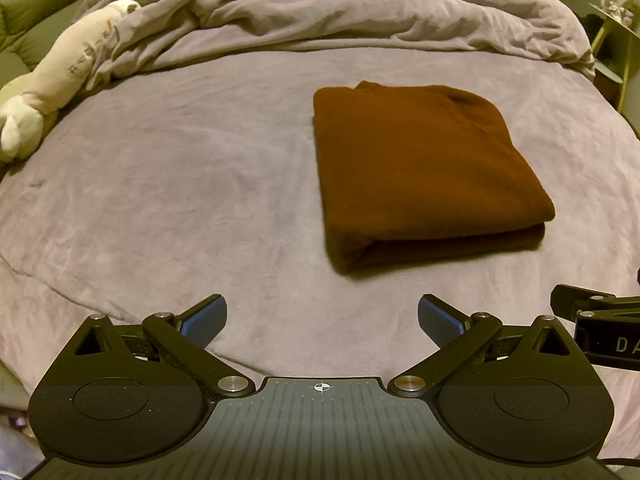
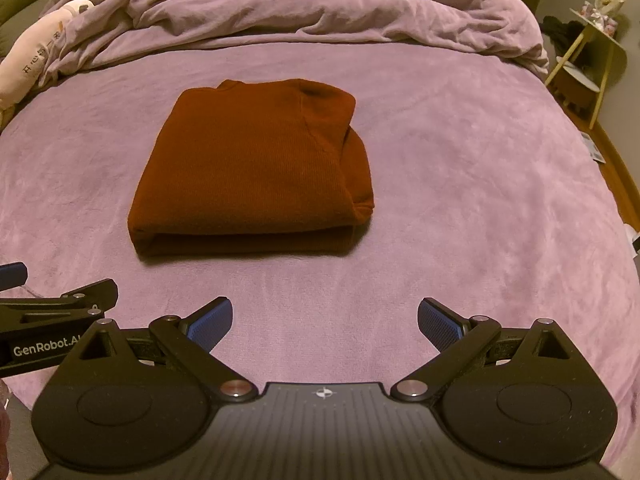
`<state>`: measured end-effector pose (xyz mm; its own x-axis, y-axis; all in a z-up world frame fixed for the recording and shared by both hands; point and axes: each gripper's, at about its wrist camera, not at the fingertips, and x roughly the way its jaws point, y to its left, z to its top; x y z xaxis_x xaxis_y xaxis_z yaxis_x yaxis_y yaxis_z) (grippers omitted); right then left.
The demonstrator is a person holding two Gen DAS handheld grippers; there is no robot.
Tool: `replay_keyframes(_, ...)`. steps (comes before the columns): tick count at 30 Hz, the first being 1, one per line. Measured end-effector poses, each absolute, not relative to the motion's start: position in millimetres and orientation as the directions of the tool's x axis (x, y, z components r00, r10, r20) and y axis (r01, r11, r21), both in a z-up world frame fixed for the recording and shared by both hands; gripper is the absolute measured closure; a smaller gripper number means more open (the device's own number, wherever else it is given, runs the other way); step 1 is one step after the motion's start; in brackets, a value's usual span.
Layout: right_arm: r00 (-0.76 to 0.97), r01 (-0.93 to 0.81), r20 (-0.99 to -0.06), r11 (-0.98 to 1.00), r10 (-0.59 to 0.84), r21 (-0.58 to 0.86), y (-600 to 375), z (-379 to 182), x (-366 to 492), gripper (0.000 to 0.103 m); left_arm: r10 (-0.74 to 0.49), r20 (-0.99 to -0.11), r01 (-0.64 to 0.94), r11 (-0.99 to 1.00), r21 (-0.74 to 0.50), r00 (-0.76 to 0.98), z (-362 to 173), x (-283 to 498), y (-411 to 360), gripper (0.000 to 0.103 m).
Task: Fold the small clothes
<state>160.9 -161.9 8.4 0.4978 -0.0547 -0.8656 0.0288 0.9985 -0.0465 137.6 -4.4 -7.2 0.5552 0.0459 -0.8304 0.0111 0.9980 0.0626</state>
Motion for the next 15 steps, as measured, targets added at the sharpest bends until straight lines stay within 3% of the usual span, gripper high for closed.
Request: replay_keyframes(15,0.498,0.027,-0.866,0.999,-0.050,-0.042,-164.3,7.7,160.5,0.004,0.044,-0.832,0.014,0.998,0.062,0.553,-8.2,138.1,-4.7,0.000)
